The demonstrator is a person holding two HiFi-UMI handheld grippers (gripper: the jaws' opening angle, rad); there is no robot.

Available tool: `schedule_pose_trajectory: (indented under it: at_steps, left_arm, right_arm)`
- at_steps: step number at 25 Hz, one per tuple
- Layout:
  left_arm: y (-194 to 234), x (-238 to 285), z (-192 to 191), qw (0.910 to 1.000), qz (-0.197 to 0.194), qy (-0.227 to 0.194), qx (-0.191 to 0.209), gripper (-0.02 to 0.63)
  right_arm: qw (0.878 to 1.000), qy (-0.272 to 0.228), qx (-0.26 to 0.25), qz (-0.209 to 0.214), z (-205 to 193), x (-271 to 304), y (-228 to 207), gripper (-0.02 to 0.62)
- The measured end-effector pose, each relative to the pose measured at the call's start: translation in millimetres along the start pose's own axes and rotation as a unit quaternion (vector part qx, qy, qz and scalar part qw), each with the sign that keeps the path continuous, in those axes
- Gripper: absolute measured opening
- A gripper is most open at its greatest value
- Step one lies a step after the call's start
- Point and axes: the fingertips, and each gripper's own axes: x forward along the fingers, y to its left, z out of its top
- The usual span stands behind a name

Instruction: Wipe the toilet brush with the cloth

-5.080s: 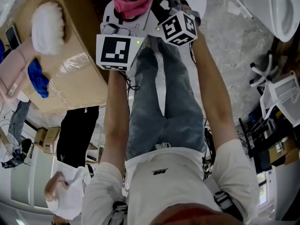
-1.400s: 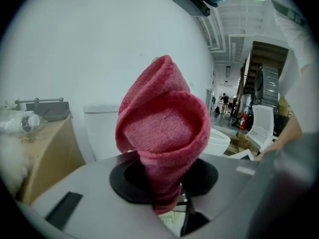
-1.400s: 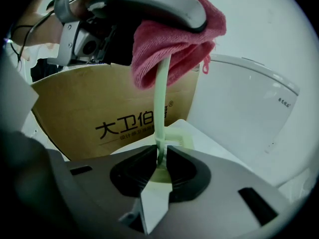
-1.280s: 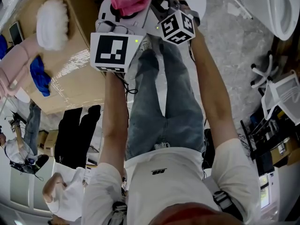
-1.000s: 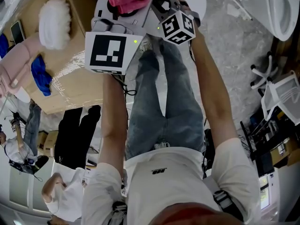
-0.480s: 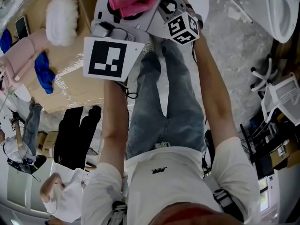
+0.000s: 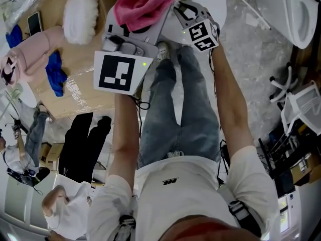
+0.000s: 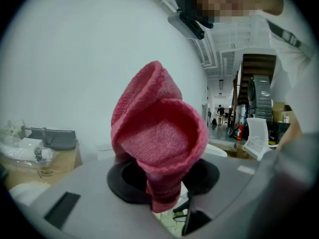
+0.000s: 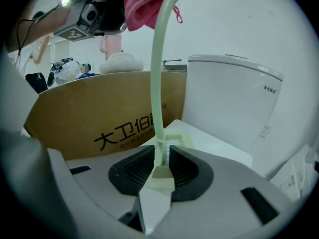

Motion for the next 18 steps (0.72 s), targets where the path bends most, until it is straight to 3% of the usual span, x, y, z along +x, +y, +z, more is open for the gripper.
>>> schedule_pose_trajectory:
  at_steps: [10,18]
  left_arm:
    - [0.1,-35.8,3.0,0.9999,0.014,0.008,-0.005,0.152]
    - [-17.6,-71.6,17.2,0.9996,0.011,0.026,-0.008,0.152]
  right_arm:
    - [0.999,-0.039,0.014,-0.030,31.8,-64.9,16.2,0.091]
    - [0.992,-0.113,-0.001,-0.053,115.6,-151.0,30.9,0.046]
